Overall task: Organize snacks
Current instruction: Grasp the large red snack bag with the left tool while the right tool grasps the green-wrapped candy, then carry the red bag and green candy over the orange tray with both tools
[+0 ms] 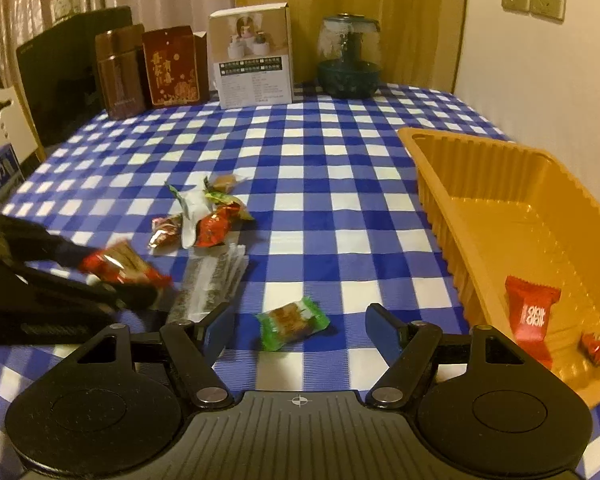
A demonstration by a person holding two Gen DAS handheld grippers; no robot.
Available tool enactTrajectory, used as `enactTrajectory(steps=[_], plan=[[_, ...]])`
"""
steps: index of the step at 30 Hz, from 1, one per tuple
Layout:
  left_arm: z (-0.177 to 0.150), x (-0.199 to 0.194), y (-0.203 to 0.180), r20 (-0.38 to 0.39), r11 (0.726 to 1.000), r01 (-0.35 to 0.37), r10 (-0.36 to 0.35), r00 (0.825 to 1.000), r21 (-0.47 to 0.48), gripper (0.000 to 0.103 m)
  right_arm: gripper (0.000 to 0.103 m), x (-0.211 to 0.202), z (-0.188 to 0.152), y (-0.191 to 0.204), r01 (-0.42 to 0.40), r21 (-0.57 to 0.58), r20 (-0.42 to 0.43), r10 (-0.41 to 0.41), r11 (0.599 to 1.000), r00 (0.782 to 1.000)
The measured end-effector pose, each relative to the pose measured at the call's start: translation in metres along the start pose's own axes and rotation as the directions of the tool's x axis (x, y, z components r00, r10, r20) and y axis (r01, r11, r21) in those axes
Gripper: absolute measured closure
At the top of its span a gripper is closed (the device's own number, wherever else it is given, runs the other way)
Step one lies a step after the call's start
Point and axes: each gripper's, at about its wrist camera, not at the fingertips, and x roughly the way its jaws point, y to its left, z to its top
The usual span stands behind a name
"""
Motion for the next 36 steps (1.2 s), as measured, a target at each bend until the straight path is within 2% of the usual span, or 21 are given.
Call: enactTrajectory(steps=[1, 4, 9, 12, 14, 16, 20, 36], plan=[[0.001, -0.002, 0.001, 0.006, 1.0, -0.001, 0.002, 1.0, -0.01, 0.058, 0.03, 0.003, -0.001, -0.001, 0.001, -0.007, -0.008, -0.001, 1.0, 1.0], [0.003, -0.003, 0.003, 0.015, 1.0, 0.005, -0.004, 1.0, -0.025, 0.058, 0.046, 0.013, -0.004, 0.0, 0.003, -0.06, -0.038, -0.006, 0.998, 0.999], [0.005, -0.003, 0.0, 0.018, 1.0, 0.013, -0.012, 1.0, -0.027, 0.058, 0.047, 0.02, -0.008, 0.004, 0.008, -0.138, -0.025, -0.012, 0.99, 1.0], [0.006, -0.003, -0.001, 0.021, 0.999, 0.014, -0.014, 1.0, -0.029, 0.058, 0.053, 0.022, -0.008, 0.005, -0.003, -0.14, -0.025, 0.0, 0.99, 1.0], [0.005, -0.003, -0.001, 0.019, 0.999, 0.012, -0.012, 1.0, -0.031, 0.058, 0.067, 0.023, -0.008, 0.006, -0.018, -0.138, -0.028, 0.014, 0.99, 1.0], [0.005, -0.003, -0.002, 0.019, 0.999, 0.011, -0.01, 1.0, -0.034, 0.058, 0.076, 0.022, -0.008, 0.008, -0.021, -0.132, -0.03, 0.017, 0.991, 0.999], [0.006, -0.006, -0.002, 0.029, 0.999, 0.012, -0.011, 1.0, -0.048, 0.058, 0.077, 0.018, -0.006, 0.004, -0.014, -0.089, -0.026, 0.012, 0.996, 1.0], [0.01, -0.027, -0.027, 0.092, 0.995, 0.006, 0.003, 0.996, -0.104, 0.058, 0.077, -0.018, 0.0, 0.001, -0.044, -0.055, 0.05, 0.046, 0.998, 0.998]])
